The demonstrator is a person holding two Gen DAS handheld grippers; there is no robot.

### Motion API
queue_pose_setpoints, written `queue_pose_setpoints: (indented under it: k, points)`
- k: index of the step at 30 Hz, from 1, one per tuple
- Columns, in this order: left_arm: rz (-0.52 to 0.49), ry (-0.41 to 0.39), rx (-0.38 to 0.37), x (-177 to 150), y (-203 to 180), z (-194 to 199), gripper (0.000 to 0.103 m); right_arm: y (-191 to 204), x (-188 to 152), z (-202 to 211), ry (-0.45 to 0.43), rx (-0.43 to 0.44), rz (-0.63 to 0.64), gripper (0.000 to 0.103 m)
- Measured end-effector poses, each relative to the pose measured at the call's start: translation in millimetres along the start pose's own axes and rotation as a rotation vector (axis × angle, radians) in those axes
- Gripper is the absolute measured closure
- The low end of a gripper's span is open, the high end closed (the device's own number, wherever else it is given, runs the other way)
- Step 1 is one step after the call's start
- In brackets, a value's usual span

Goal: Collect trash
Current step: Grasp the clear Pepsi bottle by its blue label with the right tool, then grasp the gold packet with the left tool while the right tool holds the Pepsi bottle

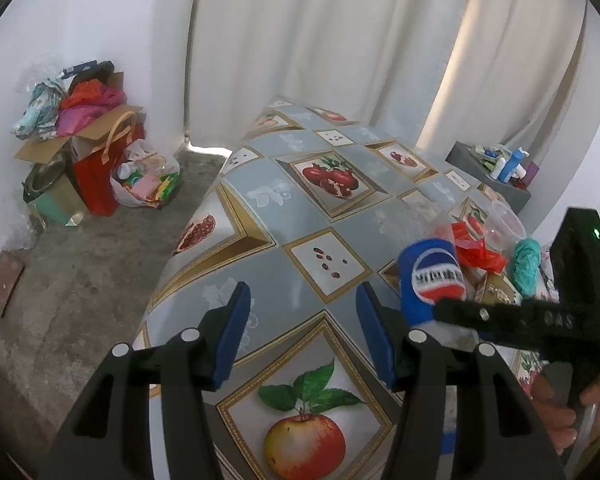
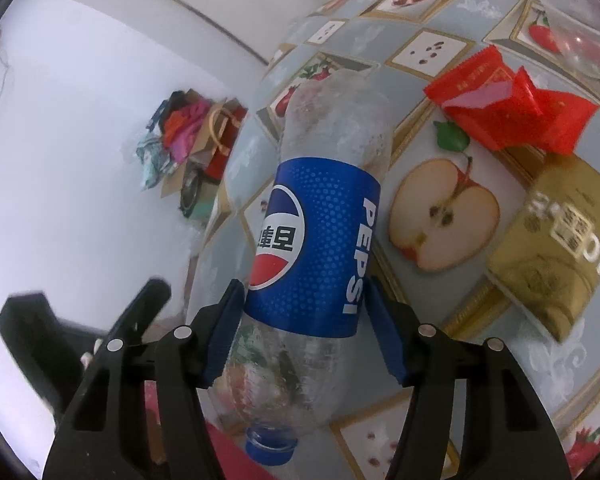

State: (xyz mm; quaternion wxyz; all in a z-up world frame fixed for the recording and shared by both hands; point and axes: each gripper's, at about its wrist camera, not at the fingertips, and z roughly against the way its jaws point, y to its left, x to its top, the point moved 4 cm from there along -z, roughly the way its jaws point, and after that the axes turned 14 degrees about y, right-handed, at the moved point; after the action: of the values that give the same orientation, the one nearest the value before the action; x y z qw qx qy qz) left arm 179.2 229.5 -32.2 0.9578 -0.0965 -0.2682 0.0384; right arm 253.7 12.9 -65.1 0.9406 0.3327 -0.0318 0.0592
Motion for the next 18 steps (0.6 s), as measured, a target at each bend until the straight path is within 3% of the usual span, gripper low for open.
queue_pose_setpoints:
  k: [11, 18]
  points:
    - [-0.079, 0.018, -0.005, 0.0, -36.6, 3.1, 0.050, -31.5, -79.7, 42.4, 0.127, -0.034, 0.095, 0.046]
    - [-0.188, 0.062, -0.079, -1.0, -96.8, -8.1, 0.050, -73.5, -123.1, 86.6, 0.051, -0.050, -0.021, 0.046]
